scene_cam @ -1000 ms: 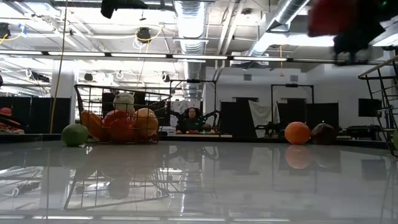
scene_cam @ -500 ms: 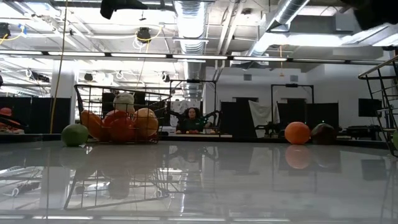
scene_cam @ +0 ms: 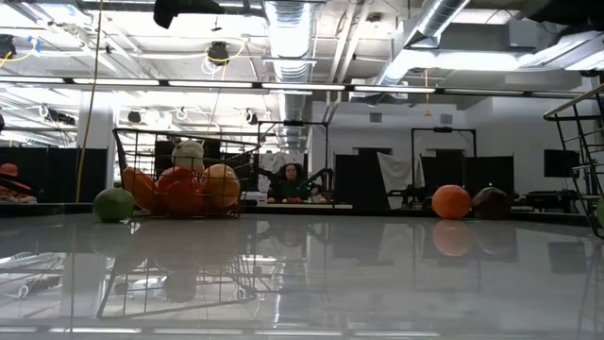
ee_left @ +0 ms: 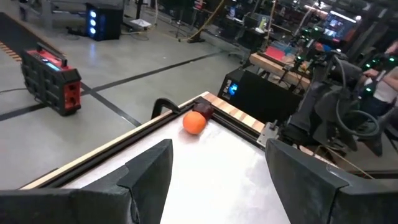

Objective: Sort produce into baskets
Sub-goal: Put the tomato into the bottom wire basket, then put the orange into the bottom wire basket

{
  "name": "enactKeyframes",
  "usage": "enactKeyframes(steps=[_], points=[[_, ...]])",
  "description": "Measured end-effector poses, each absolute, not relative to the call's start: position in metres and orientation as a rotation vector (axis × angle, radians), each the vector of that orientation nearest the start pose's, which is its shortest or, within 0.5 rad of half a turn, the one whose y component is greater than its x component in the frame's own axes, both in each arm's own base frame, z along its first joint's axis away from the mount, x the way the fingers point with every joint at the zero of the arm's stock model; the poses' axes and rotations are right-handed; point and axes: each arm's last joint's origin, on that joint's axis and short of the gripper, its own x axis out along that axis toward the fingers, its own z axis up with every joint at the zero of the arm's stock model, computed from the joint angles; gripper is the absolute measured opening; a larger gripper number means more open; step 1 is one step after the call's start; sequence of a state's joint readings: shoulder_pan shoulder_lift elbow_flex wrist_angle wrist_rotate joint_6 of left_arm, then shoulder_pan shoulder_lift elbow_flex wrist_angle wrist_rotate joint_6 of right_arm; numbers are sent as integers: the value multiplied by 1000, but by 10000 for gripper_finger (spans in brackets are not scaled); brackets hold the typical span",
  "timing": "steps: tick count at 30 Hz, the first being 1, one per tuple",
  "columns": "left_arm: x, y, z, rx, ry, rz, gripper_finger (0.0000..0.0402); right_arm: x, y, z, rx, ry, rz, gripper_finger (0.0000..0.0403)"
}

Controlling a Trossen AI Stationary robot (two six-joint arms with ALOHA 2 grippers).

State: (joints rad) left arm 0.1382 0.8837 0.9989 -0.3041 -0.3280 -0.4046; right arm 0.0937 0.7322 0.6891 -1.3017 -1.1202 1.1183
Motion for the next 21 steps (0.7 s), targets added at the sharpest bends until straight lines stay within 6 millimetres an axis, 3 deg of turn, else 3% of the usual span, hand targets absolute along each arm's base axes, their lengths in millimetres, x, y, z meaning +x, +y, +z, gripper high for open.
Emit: enactKeyframes(steps=[7,12,21], points=[[179,34,377,-378,97,495,245,87,32,252,1542,1743,266,393],[180,34,378,-380,84,493,245,93,26,250,1501,1625,167,390],[180,35,378,-386,80,499,245,102,0,275,1167,1192,-236,389]])
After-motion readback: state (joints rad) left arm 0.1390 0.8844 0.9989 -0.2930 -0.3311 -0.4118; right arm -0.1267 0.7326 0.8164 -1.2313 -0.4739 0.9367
